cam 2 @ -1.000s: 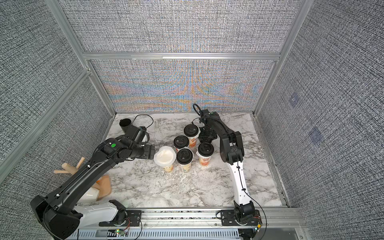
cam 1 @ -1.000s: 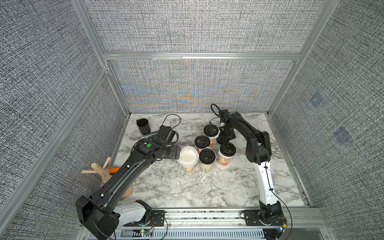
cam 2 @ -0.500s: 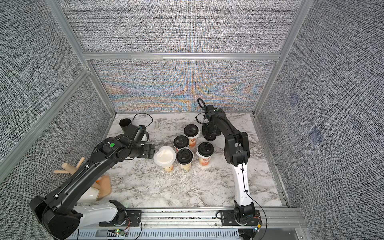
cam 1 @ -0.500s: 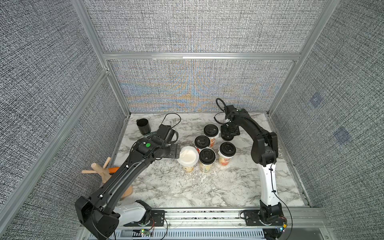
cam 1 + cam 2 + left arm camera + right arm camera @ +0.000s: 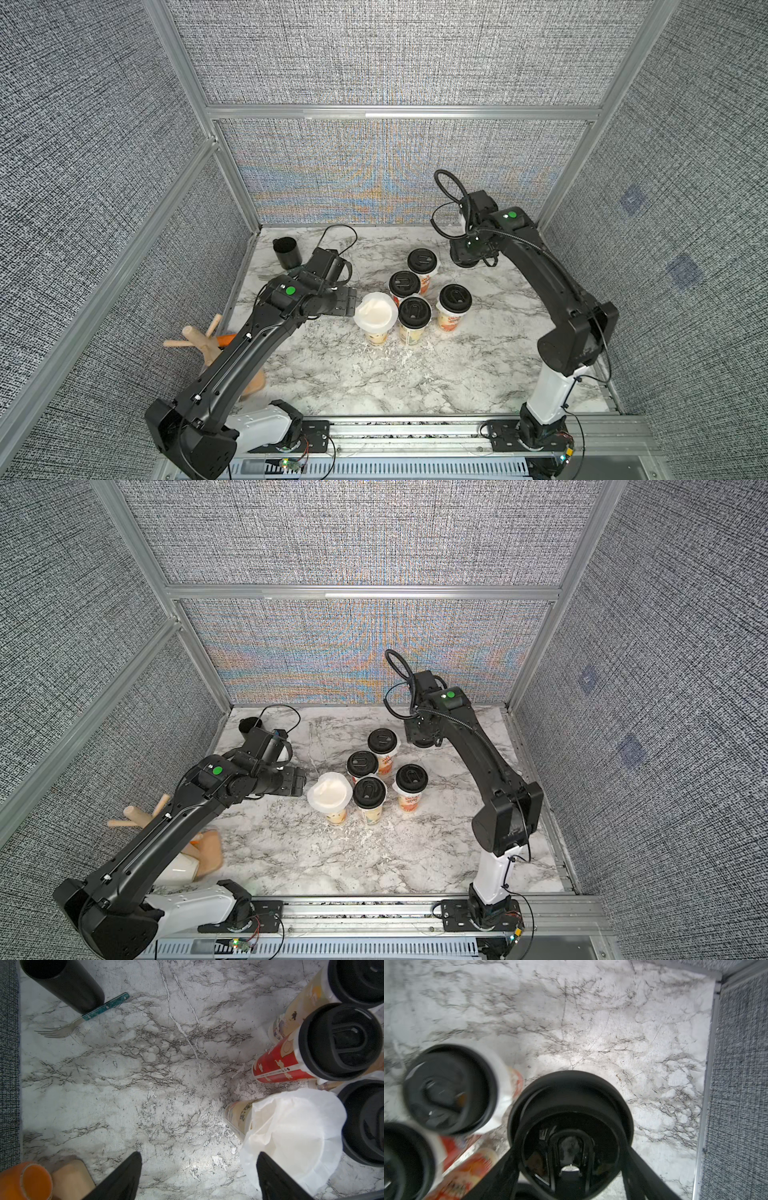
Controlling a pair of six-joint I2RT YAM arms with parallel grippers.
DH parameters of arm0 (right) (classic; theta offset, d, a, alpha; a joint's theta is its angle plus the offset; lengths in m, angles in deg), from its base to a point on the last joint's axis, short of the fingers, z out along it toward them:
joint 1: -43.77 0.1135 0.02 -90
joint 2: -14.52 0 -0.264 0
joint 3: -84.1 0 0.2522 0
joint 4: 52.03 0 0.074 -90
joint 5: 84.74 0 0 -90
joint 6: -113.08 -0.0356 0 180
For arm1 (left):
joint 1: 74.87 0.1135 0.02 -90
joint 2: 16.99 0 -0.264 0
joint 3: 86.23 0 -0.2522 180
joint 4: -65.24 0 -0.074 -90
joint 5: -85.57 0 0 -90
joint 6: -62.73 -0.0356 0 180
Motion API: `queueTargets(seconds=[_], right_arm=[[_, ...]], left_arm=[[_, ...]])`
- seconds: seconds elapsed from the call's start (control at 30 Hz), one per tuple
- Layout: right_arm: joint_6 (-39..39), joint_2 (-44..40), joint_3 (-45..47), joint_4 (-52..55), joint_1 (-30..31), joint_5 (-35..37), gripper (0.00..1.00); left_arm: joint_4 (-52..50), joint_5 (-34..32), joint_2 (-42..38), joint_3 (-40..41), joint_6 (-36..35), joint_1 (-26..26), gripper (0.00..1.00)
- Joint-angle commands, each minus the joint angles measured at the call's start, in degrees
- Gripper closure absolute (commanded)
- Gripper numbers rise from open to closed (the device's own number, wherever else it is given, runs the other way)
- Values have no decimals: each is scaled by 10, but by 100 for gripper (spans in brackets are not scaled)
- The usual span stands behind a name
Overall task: Put the leak-proof paper on the milk tea cups
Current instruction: Pick up the cup lid from the center of the board, then place the cup lid on the cup.
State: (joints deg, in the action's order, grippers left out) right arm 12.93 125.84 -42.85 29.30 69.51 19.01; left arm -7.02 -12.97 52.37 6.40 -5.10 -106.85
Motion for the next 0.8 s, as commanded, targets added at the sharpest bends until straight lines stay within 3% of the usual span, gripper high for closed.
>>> queueTargets(seconds=[0.0, 0.13, 0.33, 0.53, 0.77], right_arm=[[2, -45, 10, 33, 51, 28, 26], [-19, -59, -24, 61, 126, -5, 27], [-30, -4, -93, 78, 227, -47, 28], [-30, 59, -131, 78, 283, -79, 30], [-35, 71, -116, 78, 321, -94, 30]], left_arm=[[-12, -6, -6, 0, -9, 6, 12], [-16, -10, -14, 4, -13, 19, 12], [-14, -10, -20, 12, -16, 32, 12], [-18, -16, -28, 17, -17, 39, 12], [-30, -32, -40, 18, -20, 51, 12]])
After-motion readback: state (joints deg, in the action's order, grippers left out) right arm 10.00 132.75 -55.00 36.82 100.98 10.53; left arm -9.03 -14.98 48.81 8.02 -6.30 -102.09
